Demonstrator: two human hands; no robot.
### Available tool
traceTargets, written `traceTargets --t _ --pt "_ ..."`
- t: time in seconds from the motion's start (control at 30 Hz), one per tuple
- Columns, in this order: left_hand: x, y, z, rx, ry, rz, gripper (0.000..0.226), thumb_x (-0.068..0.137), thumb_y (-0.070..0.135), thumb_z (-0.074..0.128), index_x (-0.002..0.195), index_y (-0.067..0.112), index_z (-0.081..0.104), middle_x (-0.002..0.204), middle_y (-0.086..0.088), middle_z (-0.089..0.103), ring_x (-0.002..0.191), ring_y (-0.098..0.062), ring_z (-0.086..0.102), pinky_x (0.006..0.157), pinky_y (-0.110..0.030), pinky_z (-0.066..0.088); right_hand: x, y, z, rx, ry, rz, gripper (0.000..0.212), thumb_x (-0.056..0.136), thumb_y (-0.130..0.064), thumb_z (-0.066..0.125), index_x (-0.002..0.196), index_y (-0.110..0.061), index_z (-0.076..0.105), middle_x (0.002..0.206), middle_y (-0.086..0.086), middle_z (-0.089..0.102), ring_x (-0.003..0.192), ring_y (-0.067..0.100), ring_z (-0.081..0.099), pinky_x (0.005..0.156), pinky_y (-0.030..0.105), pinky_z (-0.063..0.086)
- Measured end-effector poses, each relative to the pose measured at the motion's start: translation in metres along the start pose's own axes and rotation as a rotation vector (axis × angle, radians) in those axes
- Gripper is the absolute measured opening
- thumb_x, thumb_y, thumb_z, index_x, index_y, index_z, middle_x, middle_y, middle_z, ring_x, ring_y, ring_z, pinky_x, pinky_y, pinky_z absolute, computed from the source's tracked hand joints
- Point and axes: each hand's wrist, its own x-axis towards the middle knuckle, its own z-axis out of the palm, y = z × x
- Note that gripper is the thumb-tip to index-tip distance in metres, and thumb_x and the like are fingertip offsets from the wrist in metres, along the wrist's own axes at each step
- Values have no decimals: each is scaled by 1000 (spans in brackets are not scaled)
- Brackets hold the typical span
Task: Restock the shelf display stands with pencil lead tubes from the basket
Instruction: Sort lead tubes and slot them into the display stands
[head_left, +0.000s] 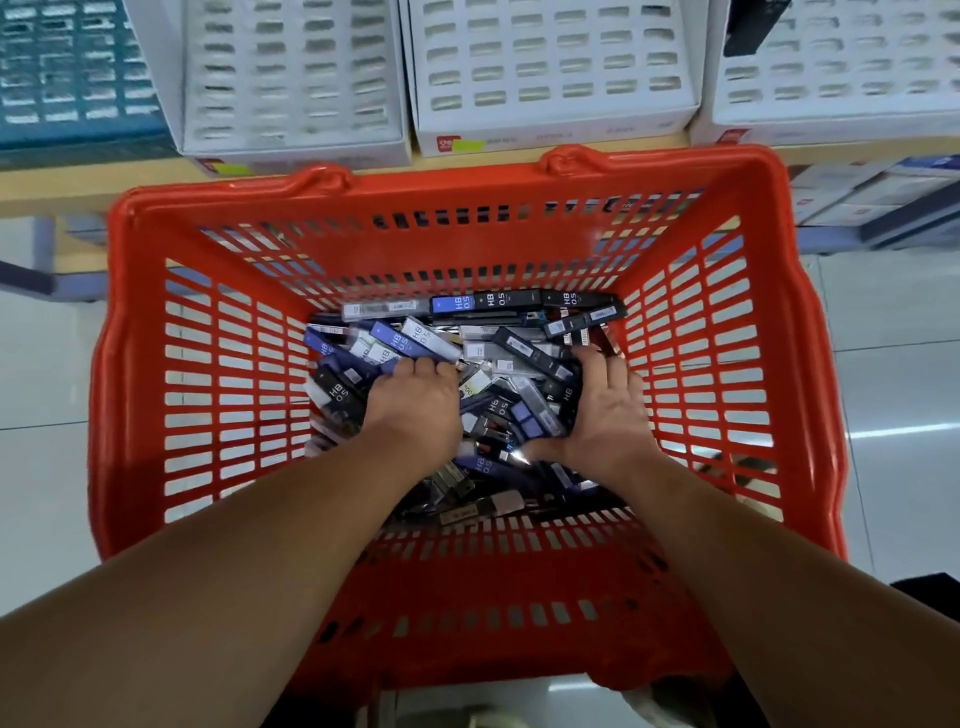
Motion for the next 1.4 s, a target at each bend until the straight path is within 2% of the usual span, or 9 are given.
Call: traceTargets --t 0.17,0.27,0.4,0.5,0.63,0.87,1.03,1.2,1.4 --pt "-2 -2 -3 -53 12 12 47 99 43 52 134 12 43 137 -11 50 127 -30 45 99 -43 45 8 6 -3 191 34 10 95 66 -45 94 139 -26 37 138 1 44 132 25 39 115 43 37" --pt "-5 -5 -6 -194 31 32 46 102 41 49 138 13 42 132 -10 55 121 -29 50 84 -38 47 10 1 1 266 88 53 86 67 -43 92 132 -25 39 128 -1 52 124 23 47 110 43 43" --pt "-14 -6 -16 -369 51 81 35 105 39 49 130 15 40 87 0 55 74 -19 56 54 -31 36 11 -9 -1 346 21 93 72 72 -38 89 119 -34 34 114 -1 65 105 24 65 95 37 53" --pt "-22 -5 -25 -560 0 119 24 106 33 51 119 16 39 76 -1 53 60 -14 53 45 -28 30 8 -15 -12 310 -47 92 72 78 -30 85 129 -29 34 113 1 63 102 26 65 89 36 53" --pt "-28 -10 -40 -694 -50 151 27 107 31 51 126 13 46 73 -4 57 58 -17 54 51 -29 38 1 -27 -29 347 -114 81 68 85 -24 79 137 -25 35 107 -5 59 97 20 62 88 37 55" --pt "-56 -22 -82 -861 -199 105 58 107 43 50 150 7 37 83 -10 72 66 -25 73 64 -39 64 -19 -59 -64 678 -86 124 25 87 -10 72 107 -11 57 90 4 59 77 20 60 66 31 48" --pt "-89 -37 -115 -919 -180 149 49 106 46 51 141 13 44 82 -8 70 58 -14 69 53 -29 58 -45 -72 -94 1015 -251 176 32 89 2 70 115 -6 53 99 27 71 72 35 74 66 42 59" --pt "-118 -53 -152 -1032 -166 170 41 105 38 56 131 8 49 91 -17 74 68 -23 75 57 -32 59 -72 -100 -143 1297 -299 109 17 101 1 57 115 -9 55 82 16 65 76 35 72 65 45 62" --pt "-174 -56 -229 -1102 -155 293 34 104 36 59 121 8 51 89 -19 73 78 -34 77 55 -36 61 -118 -140 -229 1142 -96 3 10 104 -20 60 108 -12 56 63 4 48 50 19 46 51 34 49"
